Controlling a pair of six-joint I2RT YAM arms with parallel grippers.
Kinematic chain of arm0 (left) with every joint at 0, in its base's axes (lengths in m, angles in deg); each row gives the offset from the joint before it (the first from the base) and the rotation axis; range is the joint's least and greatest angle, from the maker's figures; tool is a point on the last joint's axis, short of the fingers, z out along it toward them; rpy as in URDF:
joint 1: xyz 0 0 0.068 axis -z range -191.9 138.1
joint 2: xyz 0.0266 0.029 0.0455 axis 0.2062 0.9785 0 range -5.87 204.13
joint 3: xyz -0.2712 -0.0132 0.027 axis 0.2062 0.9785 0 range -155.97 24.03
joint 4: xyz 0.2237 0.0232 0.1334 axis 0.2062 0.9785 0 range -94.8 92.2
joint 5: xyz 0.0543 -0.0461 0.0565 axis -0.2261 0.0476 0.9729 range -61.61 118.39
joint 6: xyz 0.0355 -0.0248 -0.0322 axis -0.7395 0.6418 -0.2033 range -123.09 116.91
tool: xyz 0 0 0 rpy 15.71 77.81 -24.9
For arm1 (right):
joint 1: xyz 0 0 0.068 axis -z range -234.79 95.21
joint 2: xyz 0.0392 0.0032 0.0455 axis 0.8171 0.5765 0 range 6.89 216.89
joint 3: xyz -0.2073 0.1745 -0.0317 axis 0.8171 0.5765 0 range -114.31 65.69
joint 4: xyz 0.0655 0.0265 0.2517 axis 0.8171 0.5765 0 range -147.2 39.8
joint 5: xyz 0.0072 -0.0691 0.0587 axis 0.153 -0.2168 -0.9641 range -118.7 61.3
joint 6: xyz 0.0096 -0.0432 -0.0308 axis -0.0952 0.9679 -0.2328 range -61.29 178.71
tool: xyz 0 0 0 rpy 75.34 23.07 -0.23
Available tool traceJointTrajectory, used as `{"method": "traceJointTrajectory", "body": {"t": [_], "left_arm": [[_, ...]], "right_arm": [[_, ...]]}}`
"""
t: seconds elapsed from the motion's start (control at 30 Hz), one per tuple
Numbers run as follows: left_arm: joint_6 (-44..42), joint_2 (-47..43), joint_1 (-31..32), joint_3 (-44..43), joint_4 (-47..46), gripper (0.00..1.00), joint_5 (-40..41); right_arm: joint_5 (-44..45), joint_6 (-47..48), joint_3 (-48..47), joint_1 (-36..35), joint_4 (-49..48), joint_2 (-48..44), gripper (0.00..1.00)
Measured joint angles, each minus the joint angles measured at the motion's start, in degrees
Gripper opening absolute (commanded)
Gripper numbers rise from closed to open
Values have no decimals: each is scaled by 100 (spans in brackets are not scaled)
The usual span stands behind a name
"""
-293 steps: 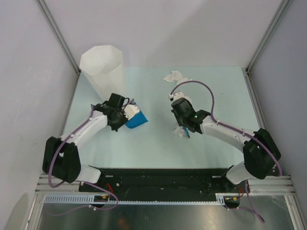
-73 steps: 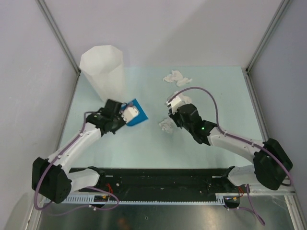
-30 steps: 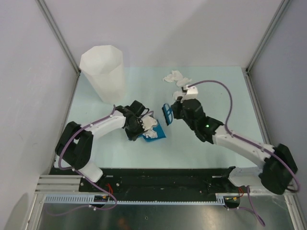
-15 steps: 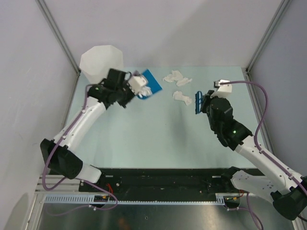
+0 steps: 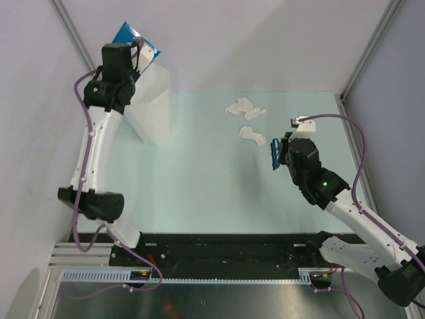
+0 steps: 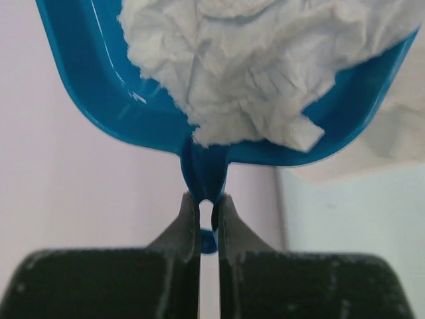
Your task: Sweep away the paper scraps from the table
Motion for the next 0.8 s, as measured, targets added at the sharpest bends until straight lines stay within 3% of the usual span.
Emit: {"method": "traceJointTrajectory", "body": {"t": [0.2, 0.43, 0.57, 0.7, 0.8], "left_arm": [[-1204, 1185, -66, -975, -332, 0, 2022], [-2966, 1631, -63, -704, -1276, 0, 3552], [-3980, 1438, -20, 195, -2319, 0, 3982], [-5849, 988, 125, 2142, -4999, 0, 4116], [-6717, 957, 229, 2806, -6273, 0, 4157]], "right_arm": [[-210, 7, 72, 0, 52, -162, 0], [-343, 48, 136, 0, 48, -192, 0], [-461, 114, 216, -2, -15, -192, 0], [-498, 138, 267, -15, -111, -192, 0], [-533, 153, 317, -17, -168, -192, 0]]}}
